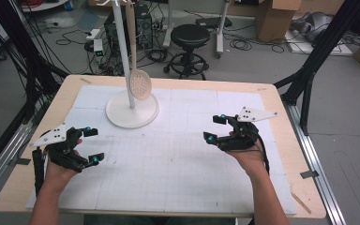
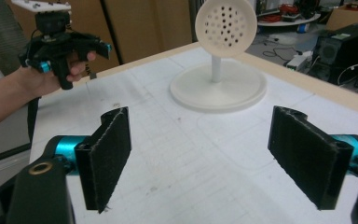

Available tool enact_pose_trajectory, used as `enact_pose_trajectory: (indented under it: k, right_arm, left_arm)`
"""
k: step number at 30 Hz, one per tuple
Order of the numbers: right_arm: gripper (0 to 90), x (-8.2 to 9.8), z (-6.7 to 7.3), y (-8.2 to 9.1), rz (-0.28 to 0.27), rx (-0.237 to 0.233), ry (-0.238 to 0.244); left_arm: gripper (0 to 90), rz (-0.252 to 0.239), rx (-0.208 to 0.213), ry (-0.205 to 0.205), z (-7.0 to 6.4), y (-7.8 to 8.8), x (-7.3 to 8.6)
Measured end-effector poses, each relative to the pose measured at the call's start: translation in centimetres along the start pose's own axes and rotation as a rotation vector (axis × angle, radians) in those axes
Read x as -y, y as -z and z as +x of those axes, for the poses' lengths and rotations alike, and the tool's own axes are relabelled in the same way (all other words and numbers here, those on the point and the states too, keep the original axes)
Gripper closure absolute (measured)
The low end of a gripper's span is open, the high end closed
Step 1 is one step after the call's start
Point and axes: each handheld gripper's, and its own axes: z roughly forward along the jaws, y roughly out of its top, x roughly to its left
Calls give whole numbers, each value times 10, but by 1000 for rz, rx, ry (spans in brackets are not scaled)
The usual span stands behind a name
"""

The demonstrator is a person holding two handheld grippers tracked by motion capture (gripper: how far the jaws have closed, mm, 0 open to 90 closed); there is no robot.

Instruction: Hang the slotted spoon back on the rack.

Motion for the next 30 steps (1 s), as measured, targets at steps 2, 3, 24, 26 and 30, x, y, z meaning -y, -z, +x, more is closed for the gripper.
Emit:
enact_pose_trajectory:
  k: [2, 3, 24, 26, 30]
  right_arm:
    - [173, 9, 0, 1, 6, 5, -13]
    - [168, 16, 1, 2, 1, 7, -18]
    - [110, 54, 0, -2, 43, 21, -68]
    - [110, 55, -1, -2, 42, 23, -71]
    - [110, 56, -4, -1, 43, 32, -74]
  left_arm:
    - [17, 3, 0, 0, 0, 0, 1]
    - [17, 4, 1, 1, 1, -1, 1]
    - [17, 8, 9, 7, 0, -5, 4]
    - [17, 12, 9, 6, 0, -5, 4]
    - [17, 16, 9, 10, 1, -6, 5]
